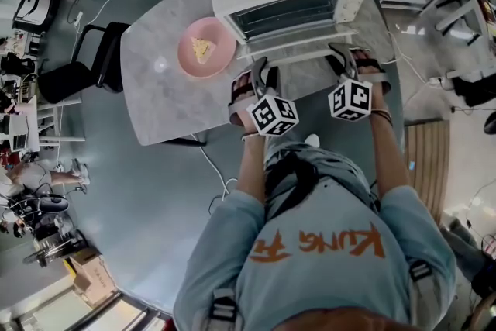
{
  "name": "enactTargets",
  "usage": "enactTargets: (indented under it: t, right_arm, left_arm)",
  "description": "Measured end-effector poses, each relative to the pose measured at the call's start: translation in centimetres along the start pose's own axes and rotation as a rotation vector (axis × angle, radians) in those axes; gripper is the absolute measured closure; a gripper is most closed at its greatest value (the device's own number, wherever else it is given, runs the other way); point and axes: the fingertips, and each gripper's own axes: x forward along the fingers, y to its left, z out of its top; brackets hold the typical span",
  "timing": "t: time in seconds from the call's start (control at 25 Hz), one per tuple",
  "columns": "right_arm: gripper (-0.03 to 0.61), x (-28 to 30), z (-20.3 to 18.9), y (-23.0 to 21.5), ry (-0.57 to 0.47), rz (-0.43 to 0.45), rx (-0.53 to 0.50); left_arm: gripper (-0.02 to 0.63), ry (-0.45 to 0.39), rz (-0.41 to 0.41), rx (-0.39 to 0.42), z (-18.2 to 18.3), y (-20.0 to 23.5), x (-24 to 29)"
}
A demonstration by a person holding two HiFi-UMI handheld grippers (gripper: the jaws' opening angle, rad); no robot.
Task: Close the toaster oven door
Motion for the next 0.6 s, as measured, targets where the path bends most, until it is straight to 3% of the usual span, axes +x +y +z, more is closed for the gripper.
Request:
enactTargets:
  t: [0.36, 0.6]
  right_arm:
    - [0.459, 1.7, 0.9, -3.1, 0.043, -0.105, -0.163]
    - [0.457, 2.8, 1.3, -5.0, 0.023, -0.158, -0.181]
  left_arm:
    - [0.476, 0.008, 0.011, -0.010, 1.2, 3.0, 1.2]
    - [0.476, 0.042, 0.072, 0.079, 2.0, 4.7, 2.1]
